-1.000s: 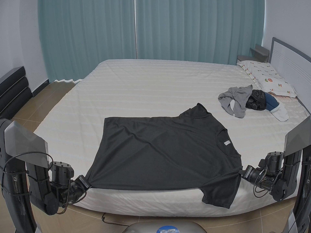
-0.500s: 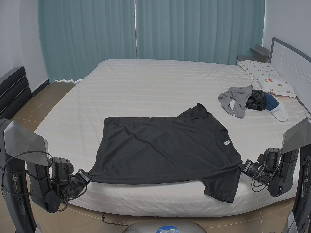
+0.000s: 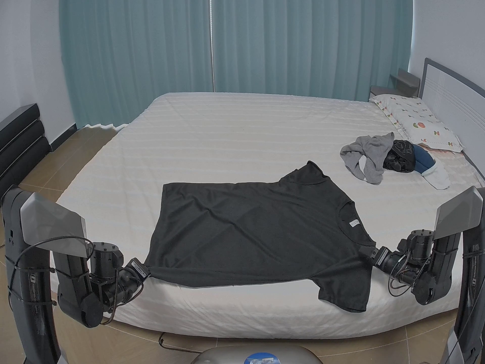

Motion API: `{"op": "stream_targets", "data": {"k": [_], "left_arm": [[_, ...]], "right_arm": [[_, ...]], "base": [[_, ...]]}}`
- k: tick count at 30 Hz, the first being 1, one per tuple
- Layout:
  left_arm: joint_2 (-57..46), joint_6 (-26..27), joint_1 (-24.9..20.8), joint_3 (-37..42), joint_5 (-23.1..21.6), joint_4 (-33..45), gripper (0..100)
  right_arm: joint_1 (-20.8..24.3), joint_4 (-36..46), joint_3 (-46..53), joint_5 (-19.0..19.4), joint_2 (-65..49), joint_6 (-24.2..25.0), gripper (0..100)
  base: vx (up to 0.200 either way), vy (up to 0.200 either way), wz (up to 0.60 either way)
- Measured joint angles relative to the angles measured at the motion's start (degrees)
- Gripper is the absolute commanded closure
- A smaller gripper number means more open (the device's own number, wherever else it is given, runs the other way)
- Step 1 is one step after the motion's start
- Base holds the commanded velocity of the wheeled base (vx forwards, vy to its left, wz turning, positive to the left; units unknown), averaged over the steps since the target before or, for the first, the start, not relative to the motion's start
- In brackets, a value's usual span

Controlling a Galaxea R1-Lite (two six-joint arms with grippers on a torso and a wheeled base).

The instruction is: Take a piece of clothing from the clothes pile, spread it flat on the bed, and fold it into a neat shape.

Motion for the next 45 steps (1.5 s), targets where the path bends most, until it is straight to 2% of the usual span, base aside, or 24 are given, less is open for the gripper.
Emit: {"op": "stream_targets", "data": {"k": [3,6,8,11,17,33,34,38,45], "left_arm": [[0.4,-0.1,0.0,0.3,-0.1,0.0,100],[0.6,-0.2,0.0,0.8,-0.2,0.0,100],[0.6,-0.2,0.0,1.1,-0.2,0.0,100],[0.6,-0.2,-0.1,1.9,-0.3,0.0,100],[0.6,-0.2,-0.1,2.6,-0.3,0.0,100],[0.6,-0.2,-0.1,2.9,-0.4,0.0,100],[0.6,-0.2,-0.1,2.9,-0.3,0.0,100],[0.7,-0.2,-0.1,2.8,-0.3,0.0,100],[0.7,0.0,-0.2,2.8,-0.1,0.0,100]], "right_arm": [[-0.8,-0.2,2.7,3.3,-1.9,0.7,0],[-2.1,-0.2,5.8,8.7,-3.4,0.2,0],[-3.0,-0.2,8.3,12.1,-4.1,-1.6,0],[-4.1,-0.2,11.2,14.6,-4.6,-4.9,0],[-2.8,-0.2,12.5,14.6,-3.3,-6.2,0],[1.0,-0.2,8.5,14.0,-1.0,-5.2,0],[1.2,-0.2,8.4,14.0,-0.9,-5.2,100],[1.5,-0.2,8.3,13.4,-0.6,-5.3,100],[1.5,-0.1,9.4,8.3,-0.5,-6.0,100]], "base": [[0.0,0.0,0.0],[0.0,0.0,0.0],[0.0,0.0,0.0],[0.0,0.0,0.0],[0.0,0.0,0.0],[0.0,0.0,0.0],[0.0,0.0,0.0],[0.0,0.0,0.0],[0.0,0.0,0.0]]}}
